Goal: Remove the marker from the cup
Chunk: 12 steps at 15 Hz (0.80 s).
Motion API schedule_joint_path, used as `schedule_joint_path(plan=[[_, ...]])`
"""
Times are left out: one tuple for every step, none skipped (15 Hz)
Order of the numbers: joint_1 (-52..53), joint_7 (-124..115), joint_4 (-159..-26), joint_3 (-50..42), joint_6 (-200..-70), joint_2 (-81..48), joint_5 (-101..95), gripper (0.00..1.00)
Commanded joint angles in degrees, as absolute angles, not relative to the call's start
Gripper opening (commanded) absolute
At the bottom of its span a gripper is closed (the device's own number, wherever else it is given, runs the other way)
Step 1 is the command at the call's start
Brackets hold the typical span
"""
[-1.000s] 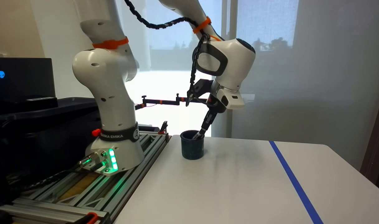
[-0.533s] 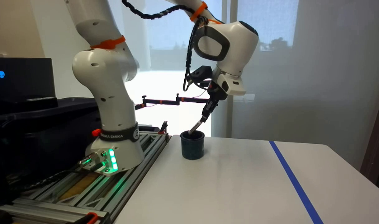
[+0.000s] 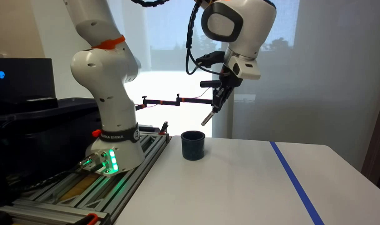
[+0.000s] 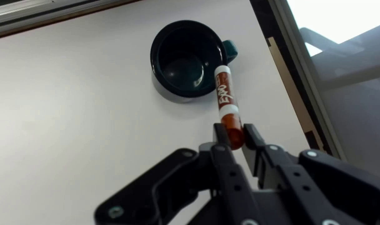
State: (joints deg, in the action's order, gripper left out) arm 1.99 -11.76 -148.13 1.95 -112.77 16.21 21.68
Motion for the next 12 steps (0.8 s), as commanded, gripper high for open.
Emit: schedule_joint_path(plan=[[-1.07, -15.82, -142.82, -0.06, -109.29, 12.92, 20.64, 0.05], [-1.81, -16.07, -142.13, -0.78, -109.73, 11.77, 21.19, 0.05], [-2.56, -16.39, -141.3, -1.72, -109.26, 10.09, 21.89, 0.05], [-3.05, -15.44, -140.7, -2.78, -108.74, 8.76, 23.28, 0.05], [-3.68, -14.98, -140.48, -3.82, -108.35, 7.1, 24.84, 0.05], [-4.26, -15.26, -139.85, -4.58, -107.26, 5.19, 25.5, 0.05], [-4.8, -15.25, -139.94, -5.37, -107.19, 3.38, 26.77, 0.05], [-5.29, -15.42, -139.76, -5.99, -107.14, 1.39, 28.01, 0.05], [-5.77, -14.94, -139.48, -6.58, -107.11, -0.66, 29.52, 0.05], [-6.2, -15.02, -138.96, -7.0, -107.1, -2.67, 30.41, 0.05], [-6.57, -15.18, -138.33, -7.27, -107.47, -4.76, 31.08, 0.05], [-6.9, -15.48, -137.67, -7.48, -107.76, -6.69, 31.46, 0.05]])
